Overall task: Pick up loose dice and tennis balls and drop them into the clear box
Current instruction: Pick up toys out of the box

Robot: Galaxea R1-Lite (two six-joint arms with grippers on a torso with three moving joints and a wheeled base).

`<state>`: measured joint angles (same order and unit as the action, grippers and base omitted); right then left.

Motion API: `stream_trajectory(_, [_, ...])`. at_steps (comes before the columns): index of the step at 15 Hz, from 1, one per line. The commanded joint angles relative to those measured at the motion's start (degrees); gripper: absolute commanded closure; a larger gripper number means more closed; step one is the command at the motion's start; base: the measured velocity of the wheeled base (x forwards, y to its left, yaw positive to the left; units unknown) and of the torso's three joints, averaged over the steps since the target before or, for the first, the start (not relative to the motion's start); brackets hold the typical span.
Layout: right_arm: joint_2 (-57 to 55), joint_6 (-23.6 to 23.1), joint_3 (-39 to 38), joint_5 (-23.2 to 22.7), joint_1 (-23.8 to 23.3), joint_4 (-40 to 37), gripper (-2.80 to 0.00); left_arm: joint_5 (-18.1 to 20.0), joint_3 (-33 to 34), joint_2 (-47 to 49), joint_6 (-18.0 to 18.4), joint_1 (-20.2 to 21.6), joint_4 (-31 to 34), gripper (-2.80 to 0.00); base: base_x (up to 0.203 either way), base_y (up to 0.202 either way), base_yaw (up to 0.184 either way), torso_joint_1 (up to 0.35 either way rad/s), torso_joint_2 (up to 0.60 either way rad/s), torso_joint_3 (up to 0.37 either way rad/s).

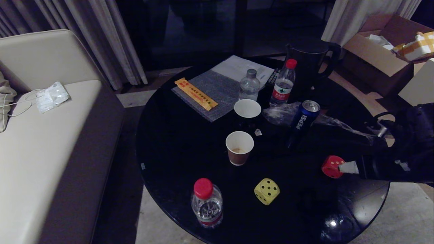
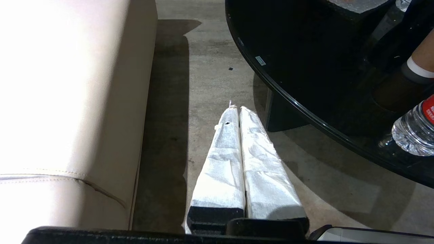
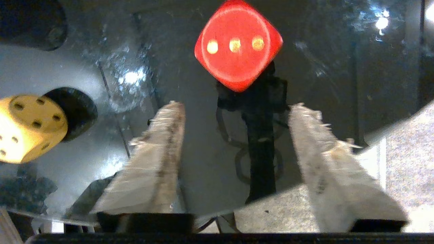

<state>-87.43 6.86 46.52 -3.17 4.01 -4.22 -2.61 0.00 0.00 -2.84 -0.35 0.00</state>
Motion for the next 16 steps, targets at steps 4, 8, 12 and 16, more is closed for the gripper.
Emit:
stream_trajectory(4, [-6.97, 0.15, 3.61, 0.01, 1.15, -0.09, -2.80, -0.03, 0.09, 0.09, -0.06, 0.00, 0.00, 0.00, 0.000, 0.000, 0.000, 0.000, 0.00, 0.000])
stream_trajectory(8, [-10.52, 0.06, 5.36, 0.18, 1.13, 0.11, -2.80, -0.03, 0.09, 0.09, -0.06, 0.00, 0.00, 0.00, 0.000, 0.000, 0.000, 0.000, 0.00, 0.000])
stream_trajectory(12, [-11.98, 0.08, 8.21, 0.18, 0.50, 0.17, -2.80, -0.03, 0.09, 0.09, -0.06, 0.00, 0.00, 0.00, 0.000, 0.000, 0.000, 0.000, 0.00, 0.000])
stream_trajectory(16, [-13.38, 0.06, 9.21, 0.36, 0.54, 0.09, -2.80, -0.03, 0.09, 0.09, -0.06, 0.00, 0.00, 0.00, 0.000, 0.000, 0.000, 0.000, 0.00, 0.000])
